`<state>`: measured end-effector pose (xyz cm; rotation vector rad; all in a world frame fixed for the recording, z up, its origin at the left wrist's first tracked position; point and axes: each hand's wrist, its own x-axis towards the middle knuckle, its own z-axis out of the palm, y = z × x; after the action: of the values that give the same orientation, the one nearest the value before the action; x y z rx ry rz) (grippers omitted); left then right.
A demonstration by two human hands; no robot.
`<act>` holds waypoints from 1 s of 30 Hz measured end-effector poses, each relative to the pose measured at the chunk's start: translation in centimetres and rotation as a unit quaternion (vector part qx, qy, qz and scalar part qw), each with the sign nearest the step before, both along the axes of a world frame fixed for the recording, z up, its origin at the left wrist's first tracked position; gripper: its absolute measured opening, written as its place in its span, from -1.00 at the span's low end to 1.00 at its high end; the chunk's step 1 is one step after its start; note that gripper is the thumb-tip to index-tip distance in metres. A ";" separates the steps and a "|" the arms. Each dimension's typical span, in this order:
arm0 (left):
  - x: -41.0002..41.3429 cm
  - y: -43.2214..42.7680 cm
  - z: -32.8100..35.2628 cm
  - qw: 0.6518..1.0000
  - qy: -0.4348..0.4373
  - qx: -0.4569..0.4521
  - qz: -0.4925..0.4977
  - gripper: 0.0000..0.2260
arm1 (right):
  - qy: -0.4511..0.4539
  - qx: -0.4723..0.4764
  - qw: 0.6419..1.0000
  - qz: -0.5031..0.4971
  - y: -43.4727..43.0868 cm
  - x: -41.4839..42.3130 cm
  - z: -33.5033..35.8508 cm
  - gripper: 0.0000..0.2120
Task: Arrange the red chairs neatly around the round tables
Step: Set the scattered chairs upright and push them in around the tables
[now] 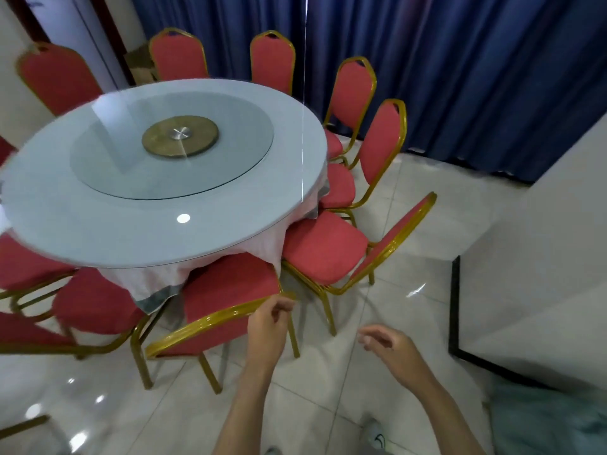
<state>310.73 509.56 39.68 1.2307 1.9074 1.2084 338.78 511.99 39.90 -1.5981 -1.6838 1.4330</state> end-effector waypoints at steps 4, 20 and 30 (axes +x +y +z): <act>5.1 3.4 0.1 1.000 0.003 -0.014 -0.019 -0.68 | 0.016 -0.003 0.999 -0.028 2.3 5.2 0.3 -0.85; 25.9 18.7 4.2 0.995 -0.016 -0.002 -0.100 -0.72 | 0.091 0.013 0.992 -0.091 18.3 28.0 2.0 -0.84; 27.5 29.2 3.9 0.999 -0.014 0.027 -0.020 -0.75 | 0.080 0.007 0.997 0.005 29.2 27.3 1.1 -0.81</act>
<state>338.25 538.81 43.59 1.2671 1.8339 1.2568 366.11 541.24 41.00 -1.4280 -1.6083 1.5076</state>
